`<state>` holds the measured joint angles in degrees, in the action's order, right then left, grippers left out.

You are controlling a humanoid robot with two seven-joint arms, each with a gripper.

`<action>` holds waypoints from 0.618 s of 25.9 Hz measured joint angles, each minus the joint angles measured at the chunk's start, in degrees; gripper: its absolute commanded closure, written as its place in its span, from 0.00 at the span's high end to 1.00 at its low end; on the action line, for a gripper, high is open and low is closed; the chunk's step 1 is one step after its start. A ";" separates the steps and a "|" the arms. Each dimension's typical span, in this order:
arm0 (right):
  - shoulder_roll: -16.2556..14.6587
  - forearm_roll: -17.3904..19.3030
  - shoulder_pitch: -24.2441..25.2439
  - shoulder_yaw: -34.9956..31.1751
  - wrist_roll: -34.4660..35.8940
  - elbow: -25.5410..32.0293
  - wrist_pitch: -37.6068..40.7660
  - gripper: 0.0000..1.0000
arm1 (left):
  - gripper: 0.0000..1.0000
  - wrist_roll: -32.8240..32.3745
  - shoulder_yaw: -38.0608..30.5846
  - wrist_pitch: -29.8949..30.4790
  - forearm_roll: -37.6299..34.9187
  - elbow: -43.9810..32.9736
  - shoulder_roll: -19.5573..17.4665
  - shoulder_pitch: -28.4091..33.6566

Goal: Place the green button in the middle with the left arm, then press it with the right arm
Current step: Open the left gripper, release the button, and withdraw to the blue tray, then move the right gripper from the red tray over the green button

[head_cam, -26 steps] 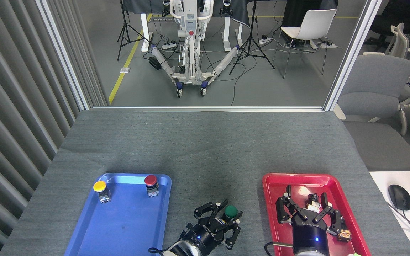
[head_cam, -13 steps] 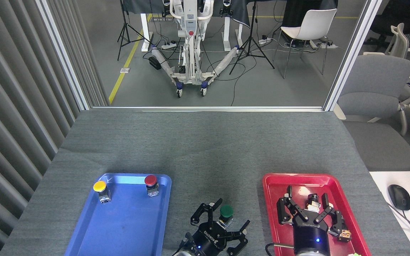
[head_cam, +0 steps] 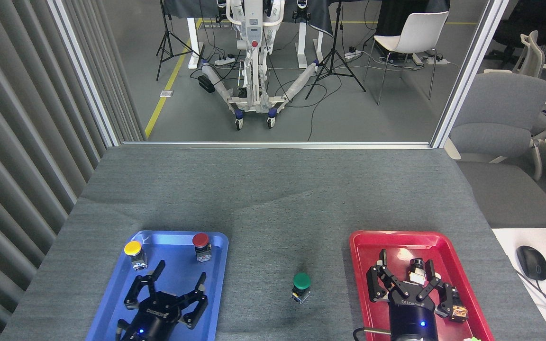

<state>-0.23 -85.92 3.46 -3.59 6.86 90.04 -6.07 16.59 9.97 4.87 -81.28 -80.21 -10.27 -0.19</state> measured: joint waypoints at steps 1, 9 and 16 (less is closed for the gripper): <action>-0.29 0.01 0.10 0.36 -0.02 -0.05 0.00 1.00 | 0.99 0.23 -2.19 0.28 0.49 -0.03 -0.59 0.88; -1.84 -1.92 0.20 5.23 -0.69 -0.85 3.55 0.20 | 0.99 0.54 -10.17 0.16 1.35 -0.27 -2.37 5.62; -1.39 -3.48 0.07 8.88 -0.87 -2.42 12.39 0.00 | 0.99 0.32 -12.30 -0.16 1.54 -0.61 -2.29 6.61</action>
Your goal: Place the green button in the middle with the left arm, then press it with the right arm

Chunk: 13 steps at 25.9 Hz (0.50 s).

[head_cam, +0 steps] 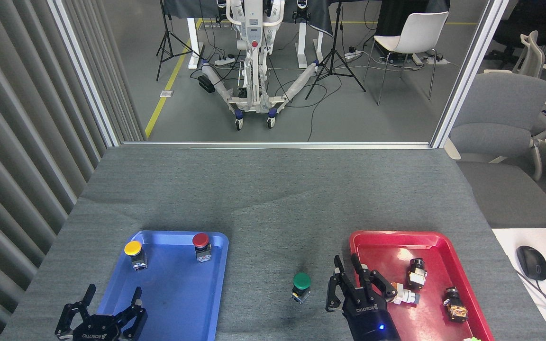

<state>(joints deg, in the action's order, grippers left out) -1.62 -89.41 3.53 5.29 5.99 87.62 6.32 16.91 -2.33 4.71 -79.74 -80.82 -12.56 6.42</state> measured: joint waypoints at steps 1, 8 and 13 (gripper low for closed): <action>0.25 -0.22 -0.02 0.58 0.00 -0.36 0.49 0.00 | 0.99 -0.01 -0.20 0.00 0.02 0.00 0.00 0.11; 2.49 -3.49 -0.67 3.57 -0.11 -6.05 0.99 0.00 | 0.99 -0.03 -0.69 0.12 0.10 0.55 0.07 0.46; 3.80 -4.79 -1.94 4.19 -0.12 -9.35 0.72 0.00 | 0.99 -0.05 -1.10 0.10 0.12 0.59 0.08 0.51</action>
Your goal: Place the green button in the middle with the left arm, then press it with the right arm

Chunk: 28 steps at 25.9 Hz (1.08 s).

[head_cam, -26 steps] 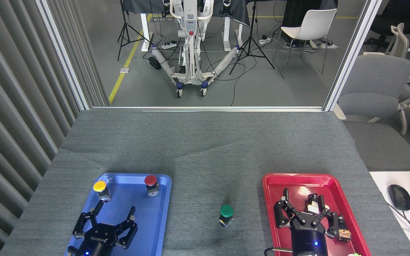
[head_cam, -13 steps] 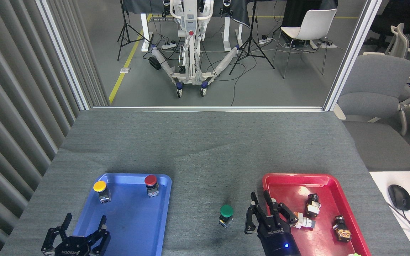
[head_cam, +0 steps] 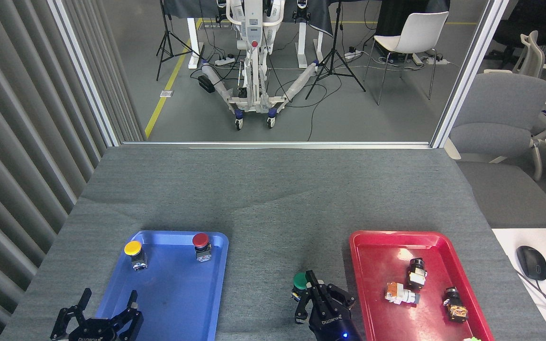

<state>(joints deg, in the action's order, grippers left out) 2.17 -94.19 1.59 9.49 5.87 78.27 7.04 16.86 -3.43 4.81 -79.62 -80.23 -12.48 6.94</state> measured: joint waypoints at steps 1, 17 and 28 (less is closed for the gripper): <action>0.14 -0.17 -0.24 0.02 0.13 -0.56 -0.15 0.00 | 0.99 -0.04 -0.20 0.00 0.00 0.01 0.00 0.04; 0.37 -0.52 -2.43 0.72 1.64 -6.94 -2.37 0.00 | 0.99 -0.42 -1.84 -0.18 0.01 0.15 -0.05 1.03; 0.55 0.31 -1.43 0.02 4.83 1.04 -2.15 1.00 | 0.99 -0.43 -1.82 3.54 0.04 0.15 -0.33 1.15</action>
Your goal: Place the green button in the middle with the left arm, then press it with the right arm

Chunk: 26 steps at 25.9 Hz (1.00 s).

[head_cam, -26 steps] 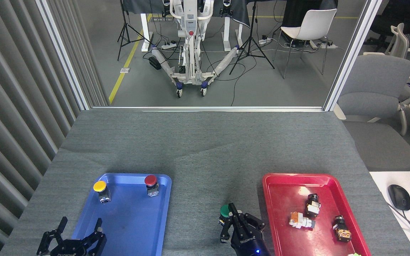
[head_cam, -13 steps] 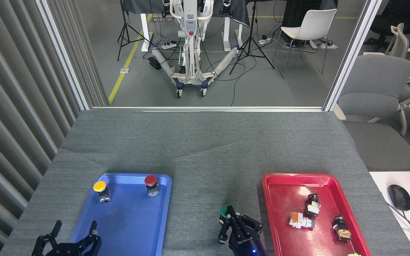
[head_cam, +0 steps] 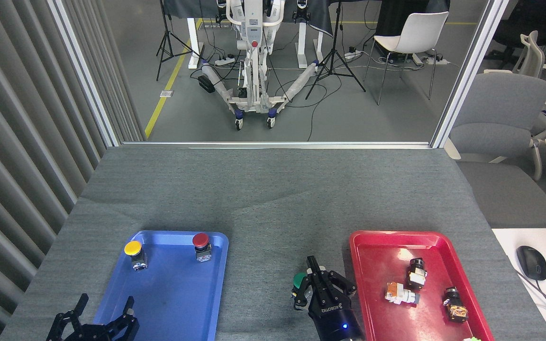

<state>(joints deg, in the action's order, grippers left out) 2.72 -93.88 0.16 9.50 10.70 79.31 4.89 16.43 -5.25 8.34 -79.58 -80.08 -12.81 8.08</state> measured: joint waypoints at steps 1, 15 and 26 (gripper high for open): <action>-0.11 0.03 0.36 -0.51 0.05 1.07 0.11 1.00 | 0.99 0.00 0.00 0.15 -0.01 -0.02 0.02 0.00; -3.67 0.10 5.33 -13.94 0.02 6.96 0.21 1.00 | 0.99 0.01 -0.03 0.97 0.04 0.17 0.15 0.01; -4.39 3.05 6.71 -15.90 -0.58 7.08 -0.02 1.00 | 0.99 -0.16 0.24 1.16 -0.02 -1.16 0.27 -2.02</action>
<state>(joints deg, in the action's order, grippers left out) -1.67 -90.83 6.87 -6.40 10.12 86.39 4.87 16.27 -5.00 9.50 -79.60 -81.24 -12.54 6.07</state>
